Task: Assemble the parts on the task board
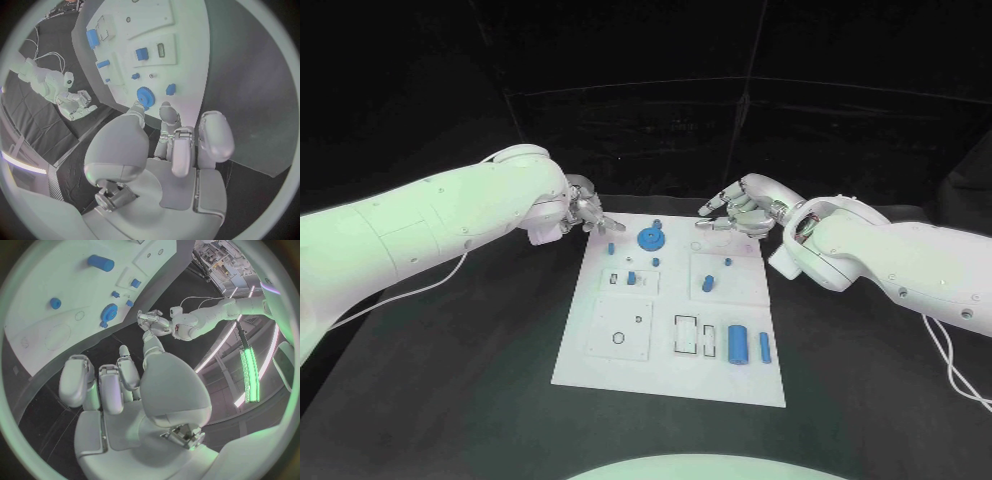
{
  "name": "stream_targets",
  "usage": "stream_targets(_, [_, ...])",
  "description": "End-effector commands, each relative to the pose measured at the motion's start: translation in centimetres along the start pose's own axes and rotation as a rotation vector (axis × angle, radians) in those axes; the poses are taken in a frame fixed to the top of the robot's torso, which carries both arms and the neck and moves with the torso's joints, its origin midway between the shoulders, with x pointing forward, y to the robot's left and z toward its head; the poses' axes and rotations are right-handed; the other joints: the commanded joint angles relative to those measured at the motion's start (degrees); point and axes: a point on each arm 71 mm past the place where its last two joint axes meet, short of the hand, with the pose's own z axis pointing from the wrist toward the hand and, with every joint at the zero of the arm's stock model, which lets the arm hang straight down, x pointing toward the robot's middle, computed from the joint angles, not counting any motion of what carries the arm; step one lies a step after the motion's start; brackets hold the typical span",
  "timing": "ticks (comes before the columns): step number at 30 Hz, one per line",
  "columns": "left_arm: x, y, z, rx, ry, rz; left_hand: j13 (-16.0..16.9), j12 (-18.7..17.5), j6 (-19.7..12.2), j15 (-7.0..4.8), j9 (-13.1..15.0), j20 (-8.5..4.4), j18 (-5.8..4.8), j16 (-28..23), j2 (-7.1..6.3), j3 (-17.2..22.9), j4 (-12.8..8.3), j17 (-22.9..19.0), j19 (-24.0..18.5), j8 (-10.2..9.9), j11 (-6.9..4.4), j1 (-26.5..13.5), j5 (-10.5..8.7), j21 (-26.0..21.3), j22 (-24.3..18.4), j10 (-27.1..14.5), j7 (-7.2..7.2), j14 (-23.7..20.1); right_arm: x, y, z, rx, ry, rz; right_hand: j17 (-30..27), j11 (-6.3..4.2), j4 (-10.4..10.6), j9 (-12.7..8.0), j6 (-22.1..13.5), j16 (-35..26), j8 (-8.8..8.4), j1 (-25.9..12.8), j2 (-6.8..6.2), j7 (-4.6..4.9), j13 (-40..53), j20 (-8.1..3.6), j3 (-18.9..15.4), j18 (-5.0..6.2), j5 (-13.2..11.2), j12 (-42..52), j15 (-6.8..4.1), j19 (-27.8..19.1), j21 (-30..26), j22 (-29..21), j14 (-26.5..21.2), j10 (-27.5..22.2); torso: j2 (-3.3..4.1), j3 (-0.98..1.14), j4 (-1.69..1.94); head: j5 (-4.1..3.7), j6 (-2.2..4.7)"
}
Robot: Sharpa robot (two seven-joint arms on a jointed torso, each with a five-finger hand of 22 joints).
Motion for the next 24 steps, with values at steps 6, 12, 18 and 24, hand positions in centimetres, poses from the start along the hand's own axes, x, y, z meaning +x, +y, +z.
stream_targets(6, [0.0,-0.1,1.4,-0.013,0.045,0.079,0.1,0.3,0.2,0.47,-0.2,0.54,0.99,-0.1,0.21,-0.1,-0.3,14.6,0.0,-0.3,0.26,0.9,0.39,0.0,0.2,0.1,0.18,5.9,0.1,0.3,0.1,-0.013,0.010,-0.008,2.7,0.07,0.0,0.1,-0.1,-0.3,0.36,-0.4,0.03,-0.41,-0.1,0.05,-0.3,1.17,0.1,-0.3,0.03,-0.5,-0.4,0.0,3.4,-0.3,0.25,-0.05,-0.23,0.24,0.05])
stream_targets(12, [0.2,-0.3,2.1,-0.021,0.034,0.099,0.1,0.4,0.5,0.48,-0.5,0.58,0.98,-0.1,0.23,-0.5,0.0,14.6,0.0,-0.3,0.24,0.9,0.34,0.0,0.3,0.2,0.16,5.9,0.2,0.4,0.2,-0.018,0.012,-0.009,2.7,0.06,0.0,0.1,-0.1,-0.3,0.37,-0.4,0.07,-0.41,-0.1,0.05,-0.4,1.17,0.2,-0.3,0.03,-0.5,-0.4,0.0,3.3,-0.3,0.23,-0.08,-0.24,0.15,-0.03])
stream_targets(18, [0.6,-0.4,2.5,-0.026,0.030,0.119,-0.1,0.5,0.8,0.48,-0.8,0.61,0.96,-0.1,0.07,-1.6,0.5,14.7,0.1,-0.5,0.24,0.4,0.19,0.1,0.5,0.2,0.14,5.9,0.2,0.4,0.2,-0.020,0.012,-0.009,2.7,0.06,0.0,0.1,-0.1,-0.3,0.37,-0.4,0.07,-0.41,-0.1,0.05,-0.4,1.17,0.2,-0.3,0.03,-0.5,-0.4,0.0,3.3,-0.3,0.16,-0.04,-0.07,0.10,-0.13])
stream_targets(24, [0.9,-0.2,2.8,-0.038,0.035,0.122,0.1,0.8,1.2,0.45,-1.0,0.61,0.90,0.0,0.62,-1.7,0.4,14.8,0.3,-0.4,0.18,0.7,0.22,0.3,0.8,0.5,0.05,6.0,0.2,0.5,0.2,-0.022,0.014,-0.009,2.8,0.06,-0.1,0.1,-0.1,-0.3,0.38,-0.4,0.09,-0.42,-0.1,0.05,-0.4,1.17,0.4,-0.3,0.03,-0.5,-0.4,0.0,3.4,-0.3,0.18,-0.11,-0.07,0.17,-0.18])
